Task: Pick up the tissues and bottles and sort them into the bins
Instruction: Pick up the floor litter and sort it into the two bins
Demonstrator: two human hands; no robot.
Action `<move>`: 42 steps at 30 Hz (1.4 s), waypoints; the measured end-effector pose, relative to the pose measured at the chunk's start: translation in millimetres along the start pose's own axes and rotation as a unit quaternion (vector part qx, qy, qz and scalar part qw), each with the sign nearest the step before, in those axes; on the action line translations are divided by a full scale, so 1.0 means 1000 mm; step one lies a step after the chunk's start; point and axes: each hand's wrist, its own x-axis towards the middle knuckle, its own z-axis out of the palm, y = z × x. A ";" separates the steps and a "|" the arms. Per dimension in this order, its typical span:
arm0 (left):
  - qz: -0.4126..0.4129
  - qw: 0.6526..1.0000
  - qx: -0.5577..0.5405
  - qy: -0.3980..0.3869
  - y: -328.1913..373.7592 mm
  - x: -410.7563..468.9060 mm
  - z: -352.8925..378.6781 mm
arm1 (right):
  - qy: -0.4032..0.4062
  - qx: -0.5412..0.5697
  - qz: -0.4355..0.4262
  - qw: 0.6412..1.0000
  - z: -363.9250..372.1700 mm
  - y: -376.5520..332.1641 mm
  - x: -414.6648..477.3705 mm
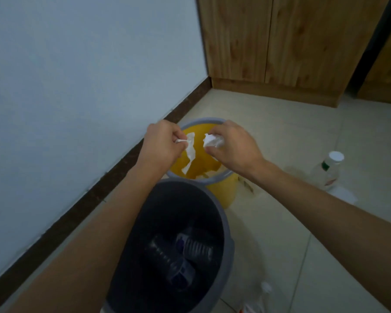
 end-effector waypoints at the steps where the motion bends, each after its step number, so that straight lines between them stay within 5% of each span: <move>1: 0.001 1.000 0.006 0.000 -0.006 0.008 0.011 | -0.013 -0.012 0.003 1.000 0.011 0.003 0.006; 5: -0.028 0.998 0.035 -0.038 -0.026 0.029 0.046 | -0.082 -0.061 0.022 0.995 0.038 0.017 0.019; 10: -0.010 0.951 0.201 -0.236 -0.026 0.038 0.060 | -0.137 -0.079 0.018 0.987 0.029 0.031 0.012; 13: 0.039 0.937 0.282 -0.201 -0.011 0.035 0.052 | -0.101 -0.095 0.004 0.990 0.002 0.038 -0.006; 18: 0.123 0.954 0.244 -0.124 0.070 0.007 0.035 | -0.047 -0.111 0.051 0.991 -0.056 0.075 -0.065; 22: 0.150 0.978 0.114 -0.091 0.140 -0.043 0.056 | -0.026 -0.140 0.140 0.980 -0.094 0.142 -0.136; 32: 0.166 0.938 0.099 -0.288 0.164 -0.128 0.281 | -0.094 -0.169 0.308 0.931 -0.081 0.282 -0.283; 37: 0.196 0.927 0.074 -0.310 0.156 -0.112 0.365 | -0.176 -0.163 0.308 0.921 -0.026 0.311 -0.295; 42: 0.215 0.914 0.069 -0.337 0.141 -0.093 0.420 | -0.169 -0.136 0.301 0.929 0.023 0.328 -0.267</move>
